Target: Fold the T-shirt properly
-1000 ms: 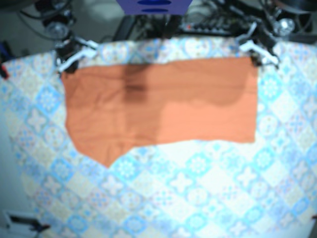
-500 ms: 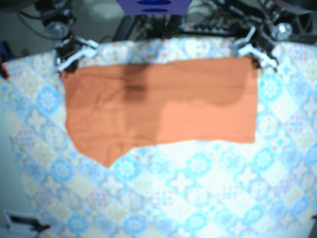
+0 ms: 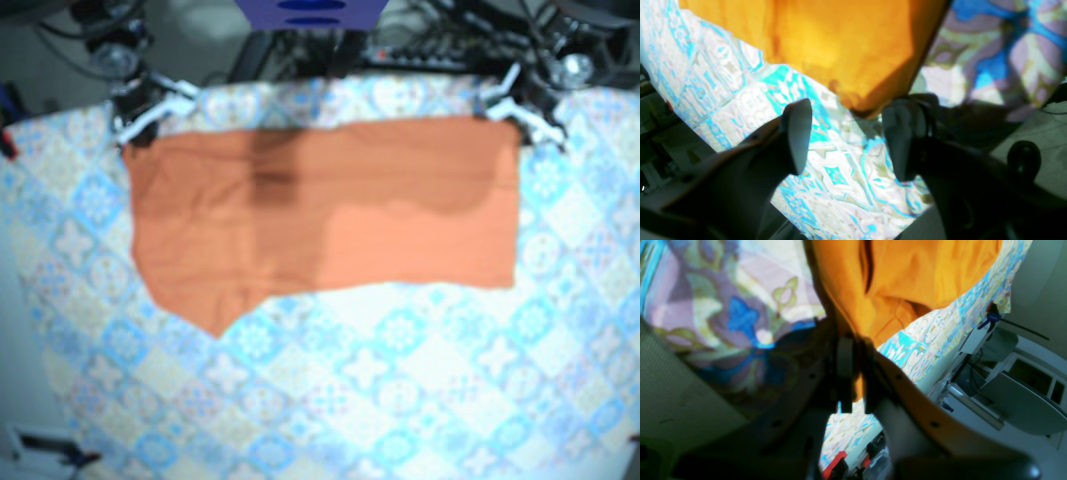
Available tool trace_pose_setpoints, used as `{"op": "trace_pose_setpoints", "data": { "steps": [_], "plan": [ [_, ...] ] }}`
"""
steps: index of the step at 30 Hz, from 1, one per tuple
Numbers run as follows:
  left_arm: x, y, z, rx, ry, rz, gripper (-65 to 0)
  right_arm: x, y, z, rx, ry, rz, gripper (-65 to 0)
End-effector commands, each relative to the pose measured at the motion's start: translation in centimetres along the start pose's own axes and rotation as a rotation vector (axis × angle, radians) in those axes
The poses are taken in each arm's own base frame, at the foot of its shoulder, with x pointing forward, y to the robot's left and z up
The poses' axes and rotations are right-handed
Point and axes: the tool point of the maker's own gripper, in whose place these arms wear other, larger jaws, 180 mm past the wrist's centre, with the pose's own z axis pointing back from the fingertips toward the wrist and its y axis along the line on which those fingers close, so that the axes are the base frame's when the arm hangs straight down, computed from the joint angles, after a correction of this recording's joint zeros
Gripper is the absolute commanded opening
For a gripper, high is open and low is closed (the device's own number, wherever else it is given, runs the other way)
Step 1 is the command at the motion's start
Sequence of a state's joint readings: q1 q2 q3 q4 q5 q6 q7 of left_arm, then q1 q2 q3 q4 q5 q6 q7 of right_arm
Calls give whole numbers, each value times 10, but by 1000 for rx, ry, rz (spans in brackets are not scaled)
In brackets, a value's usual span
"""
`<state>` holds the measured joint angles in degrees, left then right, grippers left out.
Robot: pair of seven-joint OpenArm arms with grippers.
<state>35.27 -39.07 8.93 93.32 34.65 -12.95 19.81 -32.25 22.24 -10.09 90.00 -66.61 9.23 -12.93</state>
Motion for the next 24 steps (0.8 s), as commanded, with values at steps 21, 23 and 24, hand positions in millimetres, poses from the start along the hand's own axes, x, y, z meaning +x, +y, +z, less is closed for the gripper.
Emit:
{"op": "trace_pose_setpoints", "data": {
  "steps": [21,23,24],
  "plan": [
    [-2,9,1,22,-1,-17,-650,-3,-9,2,-30,2,11,-620],
    [-2,9,1,22,-1,-17,-650,-3,-9,2,-30,2,11,-621],
    [-2,9,2,23,-2,-17,-650,-3,-9,2,-30,2,11,-621]
  ]
}}
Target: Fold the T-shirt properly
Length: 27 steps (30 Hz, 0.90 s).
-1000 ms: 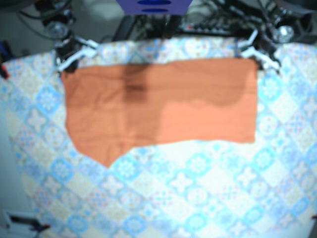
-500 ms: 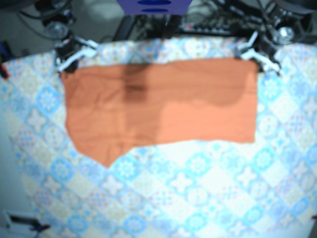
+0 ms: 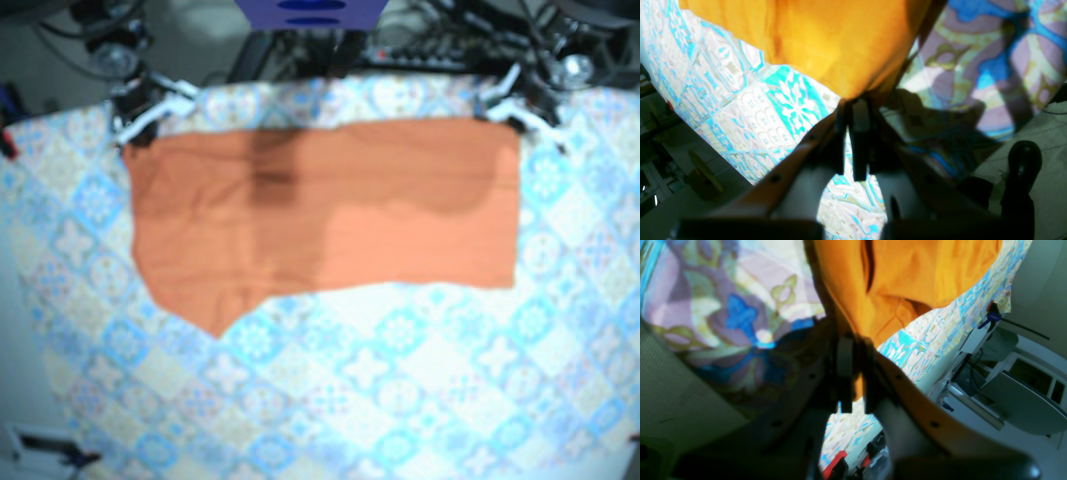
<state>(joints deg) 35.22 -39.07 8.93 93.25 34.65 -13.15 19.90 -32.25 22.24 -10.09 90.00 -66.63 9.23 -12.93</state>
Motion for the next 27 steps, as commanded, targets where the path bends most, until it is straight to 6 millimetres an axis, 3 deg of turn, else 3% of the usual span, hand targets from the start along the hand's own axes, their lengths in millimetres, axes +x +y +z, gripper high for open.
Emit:
{"op": "trace_pose_setpoints", "data": {
  "steps": [1,4,14,21,27],
  "plan": [
    [0,10,2,27,-7,-16,-650,-3,-9,2,-30,2,11,-621],
    [1,9,3,26,-11,-17,-650,-3,-8,2,-29,2,11,-650],
    [-4,-8,9,-15,-8,-25,-650,0,-6,7,-27,-6,11,-650],
    [12,-5,18,-1,-50,-27,-650,2,-6,13,-29,-13,11,-650],
    [7,-11,22,-20,-44,-41,-650,1,1,17,-15,-13,13,-650]
  ]
}}
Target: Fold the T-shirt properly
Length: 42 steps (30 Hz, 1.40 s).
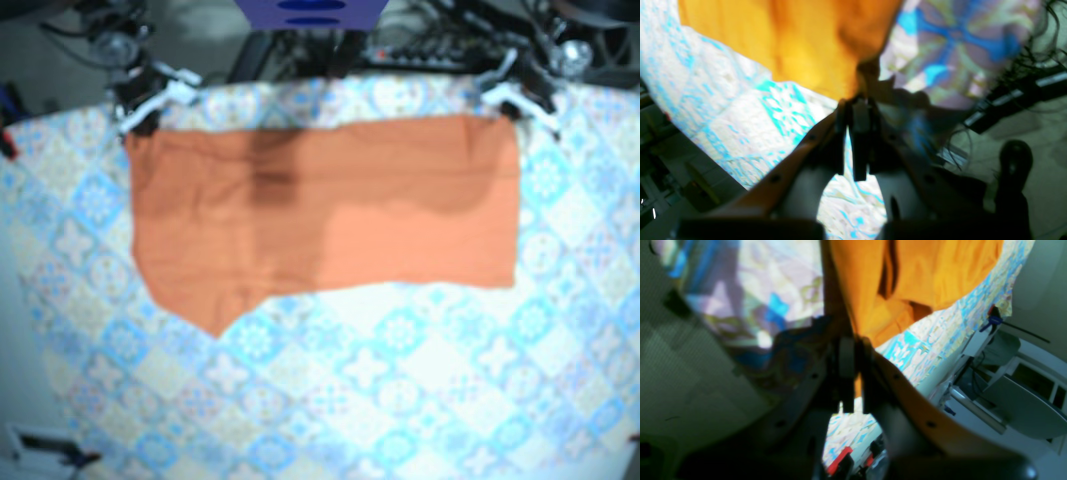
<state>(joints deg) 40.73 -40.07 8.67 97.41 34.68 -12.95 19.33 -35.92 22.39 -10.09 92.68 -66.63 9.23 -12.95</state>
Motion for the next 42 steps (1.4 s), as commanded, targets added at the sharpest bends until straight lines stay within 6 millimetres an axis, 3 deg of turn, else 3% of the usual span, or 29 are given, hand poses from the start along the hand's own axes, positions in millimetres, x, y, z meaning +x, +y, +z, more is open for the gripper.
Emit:
{"op": "trace_pose_setpoints", "data": {
  "steps": [1,22,42],
  "plan": [
    [-4,6,4,13,0,-27,-650,-2,-12,3,-38,2,8,-650],
    [-26,-11,18,-50,31,-81,-650,-2,-6,12,-28,-2,9,-650],
    [-40,-11,23,-73,52,-134,-650,-4,14,22,17,-2,14,-650]
  ]
}}
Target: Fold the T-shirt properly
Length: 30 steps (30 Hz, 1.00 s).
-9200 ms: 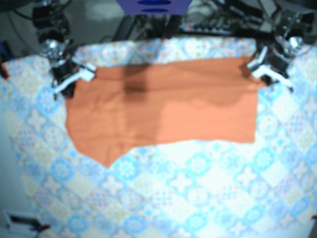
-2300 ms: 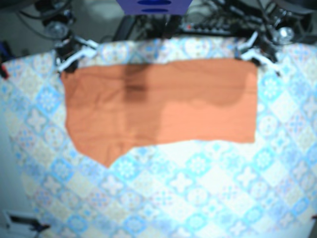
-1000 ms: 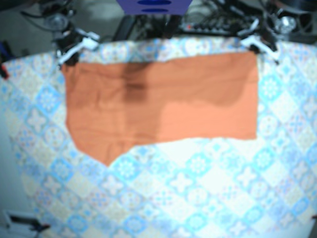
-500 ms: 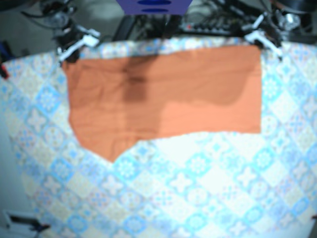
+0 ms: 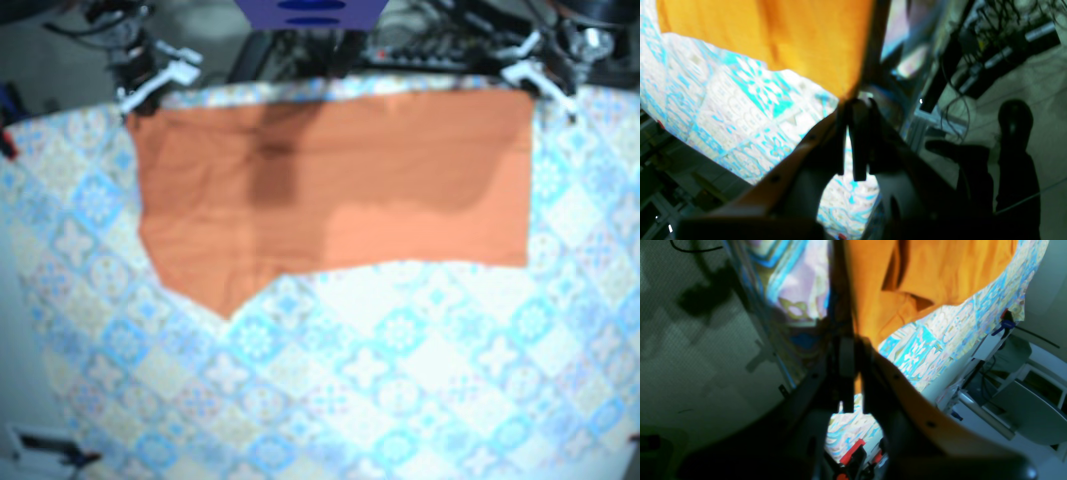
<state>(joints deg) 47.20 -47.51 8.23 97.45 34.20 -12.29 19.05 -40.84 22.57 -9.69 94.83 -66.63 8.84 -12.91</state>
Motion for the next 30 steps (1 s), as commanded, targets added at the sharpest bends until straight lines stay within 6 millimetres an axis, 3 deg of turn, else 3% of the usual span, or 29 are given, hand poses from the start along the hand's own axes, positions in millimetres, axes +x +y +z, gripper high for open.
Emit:
{"op": "trace_pose_setpoints", "data": {
  "steps": [1,9,21,30],
  "plan": [
    [-4,6,2,13,5,-19,-650,-6,-5,3,-21,10,10,-650],
    [-7,0,4,-1,10,-20,-650,-6,-1,5,-10,10,12,-650],
    [-40,1,9,3,59,5,-650,-12,6,7,8,22,14,-650],
    [-37,-1,7,7,55,23,-624,-9,7,7,9,16,12,-650]
  ]
}}
